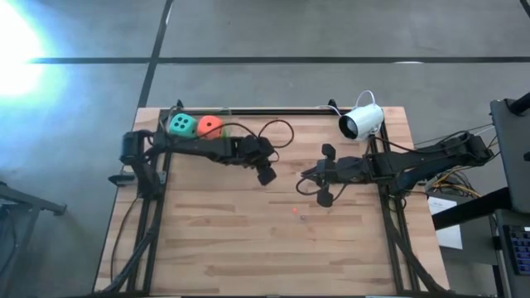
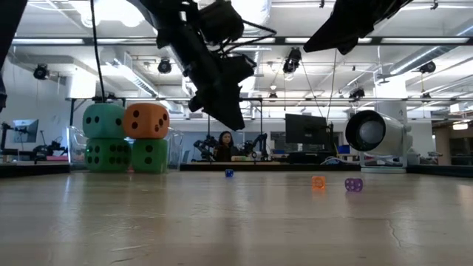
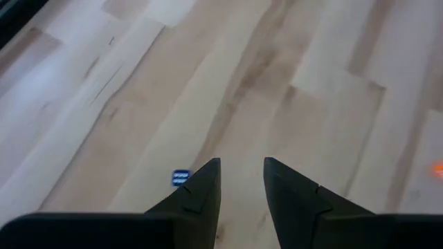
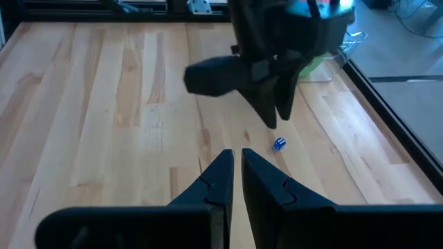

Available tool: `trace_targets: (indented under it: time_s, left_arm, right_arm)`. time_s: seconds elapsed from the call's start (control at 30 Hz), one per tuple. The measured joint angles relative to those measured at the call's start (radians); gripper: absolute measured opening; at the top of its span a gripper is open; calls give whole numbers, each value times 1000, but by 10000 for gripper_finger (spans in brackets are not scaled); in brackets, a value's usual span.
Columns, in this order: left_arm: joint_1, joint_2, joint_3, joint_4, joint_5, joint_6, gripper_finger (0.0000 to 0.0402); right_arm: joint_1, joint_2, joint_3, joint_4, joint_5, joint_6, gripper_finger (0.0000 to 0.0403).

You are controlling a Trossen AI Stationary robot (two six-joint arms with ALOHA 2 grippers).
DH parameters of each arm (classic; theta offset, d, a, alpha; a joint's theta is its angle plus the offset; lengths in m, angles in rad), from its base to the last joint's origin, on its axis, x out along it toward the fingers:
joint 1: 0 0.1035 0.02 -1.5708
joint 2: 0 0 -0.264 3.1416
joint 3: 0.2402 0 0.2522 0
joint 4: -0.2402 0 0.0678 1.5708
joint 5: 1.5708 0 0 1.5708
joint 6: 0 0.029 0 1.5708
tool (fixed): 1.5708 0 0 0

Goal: Pick & Place Dice
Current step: Put the small blue die into the transparent bin

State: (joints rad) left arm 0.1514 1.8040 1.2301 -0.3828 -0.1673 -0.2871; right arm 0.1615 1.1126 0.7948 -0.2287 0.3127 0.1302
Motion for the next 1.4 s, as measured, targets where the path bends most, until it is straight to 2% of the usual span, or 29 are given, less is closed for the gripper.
trace_targets:
  time_s: [0.57,0.77,1.4]
  left_arm:
    - [117,86,0,6,49,2,113]
    - [120,134,0,5,78,39,113]
    - [122,138,-55,89,86,80,113]
  right_arm:
    - [0,0,0,1,0,-3,27]
    - [0,0,0,0,0,-2,27]
    - [0,0,0,-1,0,0,27]
